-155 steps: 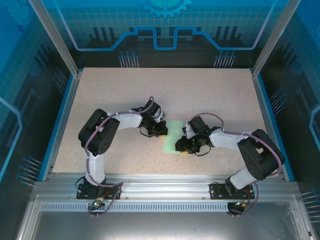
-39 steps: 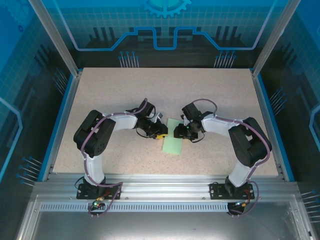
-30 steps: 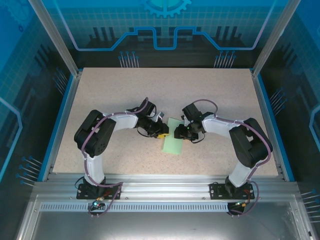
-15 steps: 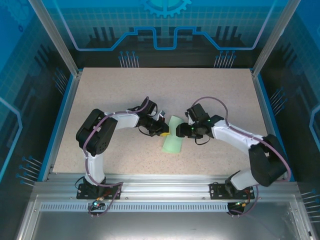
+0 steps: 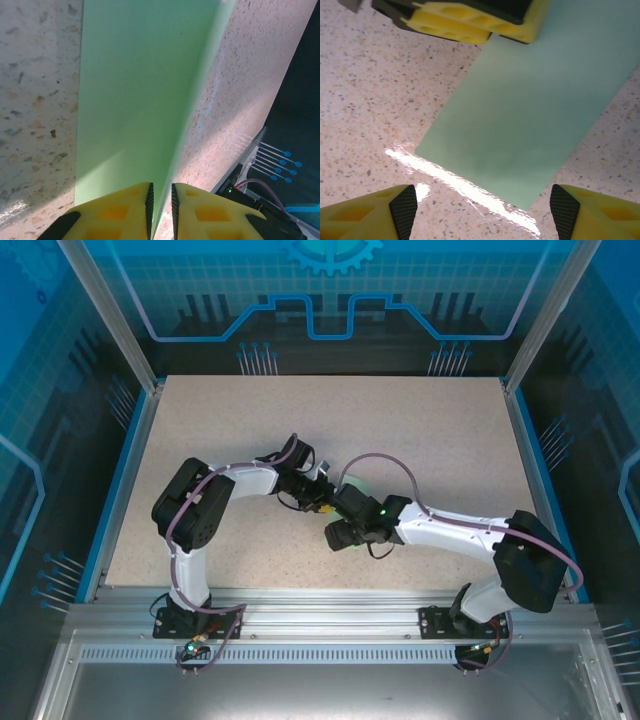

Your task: Fold a paper plane with a square sheet of paper (pick it up from the middle)

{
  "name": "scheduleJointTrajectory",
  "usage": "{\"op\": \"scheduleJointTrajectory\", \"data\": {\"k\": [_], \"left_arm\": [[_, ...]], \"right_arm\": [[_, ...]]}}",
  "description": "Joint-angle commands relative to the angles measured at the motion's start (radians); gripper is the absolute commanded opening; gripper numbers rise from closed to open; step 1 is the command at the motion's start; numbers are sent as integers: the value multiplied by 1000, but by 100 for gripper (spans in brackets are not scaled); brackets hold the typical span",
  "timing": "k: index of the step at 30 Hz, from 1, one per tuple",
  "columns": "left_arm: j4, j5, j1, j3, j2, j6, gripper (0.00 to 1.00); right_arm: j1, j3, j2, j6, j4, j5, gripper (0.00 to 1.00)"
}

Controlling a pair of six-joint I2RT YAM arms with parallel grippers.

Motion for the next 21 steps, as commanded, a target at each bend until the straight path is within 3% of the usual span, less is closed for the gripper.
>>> {"op": "scheduleJointTrajectory", "data": {"k": [1, 7, 21], "left_arm": [[-33, 30, -2, 17, -41, 17, 25], [-31, 33, -1, 26, -37, 13, 25], [-30, 45, -2, 31, -34, 9, 24]], "right_arm": [[18, 26, 8, 22, -16, 48, 75], [52, 63, 51, 1, -28, 56, 75], [164, 223, 242, 9, -154, 232, 70]]}}
